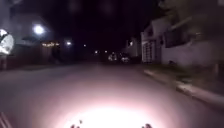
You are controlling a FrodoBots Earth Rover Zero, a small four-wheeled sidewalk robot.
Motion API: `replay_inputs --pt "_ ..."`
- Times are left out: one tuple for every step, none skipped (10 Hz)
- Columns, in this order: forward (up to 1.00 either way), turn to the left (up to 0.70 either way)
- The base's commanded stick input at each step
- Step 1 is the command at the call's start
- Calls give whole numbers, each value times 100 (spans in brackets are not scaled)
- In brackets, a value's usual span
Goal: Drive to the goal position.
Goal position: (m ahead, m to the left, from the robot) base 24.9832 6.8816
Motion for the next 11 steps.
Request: replay_inputs --pt "85 0" --pt "85 0" --pt "85 0" --pt "85 0" --pt "85 0" --pt "85 0" --pt "85 0" --pt "85 0" --pt "85 0" --pt "85 0" --pt "85 0"
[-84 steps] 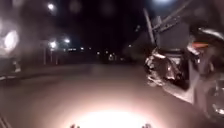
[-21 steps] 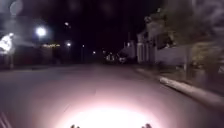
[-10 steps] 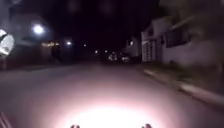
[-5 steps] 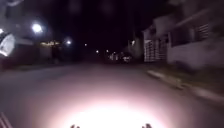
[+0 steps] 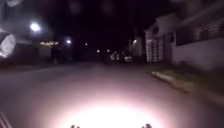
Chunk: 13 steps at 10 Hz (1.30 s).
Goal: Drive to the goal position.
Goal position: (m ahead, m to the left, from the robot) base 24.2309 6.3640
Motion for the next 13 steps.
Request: replay_inputs --pt "85 0" --pt "85 0" --pt "85 0" --pt "85 0" --pt "85 0" --pt "85 0" --pt "85 0" --pt "85 0" --pt "85 0" --pt "85 0" --pt "85 0" --pt "85 0" --pt "85 0"
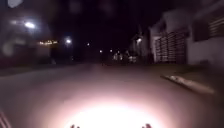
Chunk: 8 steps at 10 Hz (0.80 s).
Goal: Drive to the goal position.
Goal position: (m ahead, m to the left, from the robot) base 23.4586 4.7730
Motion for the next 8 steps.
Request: replay_inputs --pt "85 0" --pt "85 0" --pt "85 0" --pt "85 0" --pt "85 0" --pt "85 0" --pt "85 0" --pt "85 0"
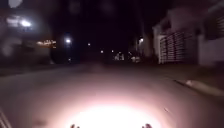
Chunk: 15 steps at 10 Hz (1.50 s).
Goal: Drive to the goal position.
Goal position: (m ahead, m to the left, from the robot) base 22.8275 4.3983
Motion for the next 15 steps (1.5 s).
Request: replay_inputs --pt "85 0" --pt "85 0" --pt "85 0" --pt "85 0" --pt "85 0" --pt "85 0" --pt "85 -16" --pt "85 -32" --pt "85 -25" --pt "85 0" --pt "85 0" --pt "85 0" --pt "85 0" --pt "85 0" --pt "85 0"
